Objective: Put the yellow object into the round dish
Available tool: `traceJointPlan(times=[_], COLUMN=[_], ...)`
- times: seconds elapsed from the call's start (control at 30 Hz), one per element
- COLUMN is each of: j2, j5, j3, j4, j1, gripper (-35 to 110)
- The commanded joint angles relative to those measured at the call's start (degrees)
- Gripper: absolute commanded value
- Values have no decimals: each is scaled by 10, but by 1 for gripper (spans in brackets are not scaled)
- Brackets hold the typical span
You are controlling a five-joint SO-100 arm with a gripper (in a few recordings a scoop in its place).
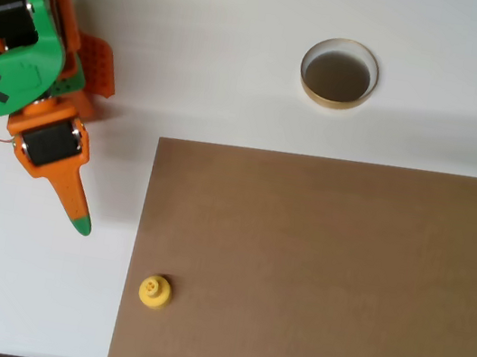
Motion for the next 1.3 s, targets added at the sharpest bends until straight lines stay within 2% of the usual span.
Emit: traceJointPlan(times=[0.0,0.13,0.27,0.37,0.47,0.63,0.8,0.93,1.27], j2=[8,8,8,8,8,8,8,8,8], j5=[-490,-265,-238,-149,-107,-25,24,25,34], j3=[44,-18,-11,-16,4,-4,-9,-9,-10], j4=[134,78,54,33,15,25,40,41,41], j1=[-286,-128,-104,-47,-11,-3,17,16,27], gripper=[4,4,3,3,3,4,4,8,3])
